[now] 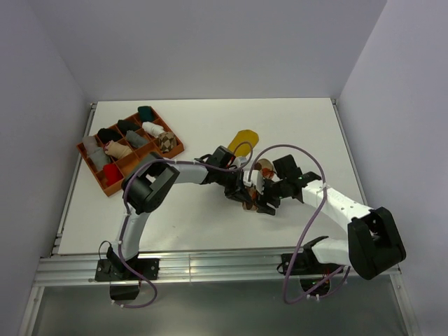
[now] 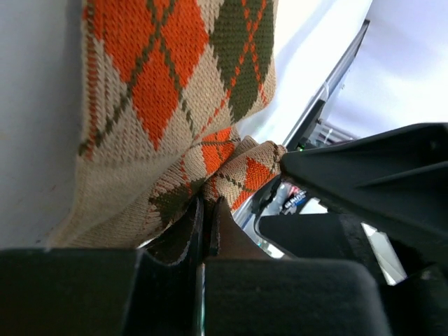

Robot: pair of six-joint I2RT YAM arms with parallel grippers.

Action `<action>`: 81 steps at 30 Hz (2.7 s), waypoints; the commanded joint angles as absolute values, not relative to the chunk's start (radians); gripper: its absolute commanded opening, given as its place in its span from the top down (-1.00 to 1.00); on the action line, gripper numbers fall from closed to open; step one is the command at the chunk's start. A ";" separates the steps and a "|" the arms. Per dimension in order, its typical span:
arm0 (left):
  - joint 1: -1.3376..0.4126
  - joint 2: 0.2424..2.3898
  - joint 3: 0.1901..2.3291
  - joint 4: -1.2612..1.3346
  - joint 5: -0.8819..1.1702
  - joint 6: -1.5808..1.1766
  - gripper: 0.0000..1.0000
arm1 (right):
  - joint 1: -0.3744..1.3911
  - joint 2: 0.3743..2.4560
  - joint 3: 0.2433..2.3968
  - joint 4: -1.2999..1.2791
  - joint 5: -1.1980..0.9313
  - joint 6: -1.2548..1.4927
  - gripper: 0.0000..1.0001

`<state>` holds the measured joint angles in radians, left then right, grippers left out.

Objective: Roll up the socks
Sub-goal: Roll the sock at the center of the board.

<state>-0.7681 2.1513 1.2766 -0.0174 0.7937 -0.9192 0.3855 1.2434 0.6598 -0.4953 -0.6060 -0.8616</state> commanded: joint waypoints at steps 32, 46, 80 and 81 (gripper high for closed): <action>-0.733 2.060 1.192 0.127 0.810 -1.035 0.67 | 0.531 1.411 0.695 -0.492 -0.512 -0.860 0.47; -0.730 1.893 1.083 0.213 0.503 -1.019 0.53 | 0.272 1.903 1.132 -1.135 -0.816 -1.095 0.43; -0.908 1.919 0.977 0.454 0.399 -0.377 -0.02 | 0.201 2.266 1.442 -1.368 -0.834 -1.031 0.41; -0.914 1.924 0.979 0.439 0.384 -0.370 -0.02 | 0.201 2.264 1.440 -1.368 -0.833 -1.031 0.40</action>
<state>-0.8978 1.8980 0.9649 0.4152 0.3847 -0.4282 0.2089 2.2456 1.4151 -1.3823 -0.8707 -1.0294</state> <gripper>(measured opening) 0.509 0.325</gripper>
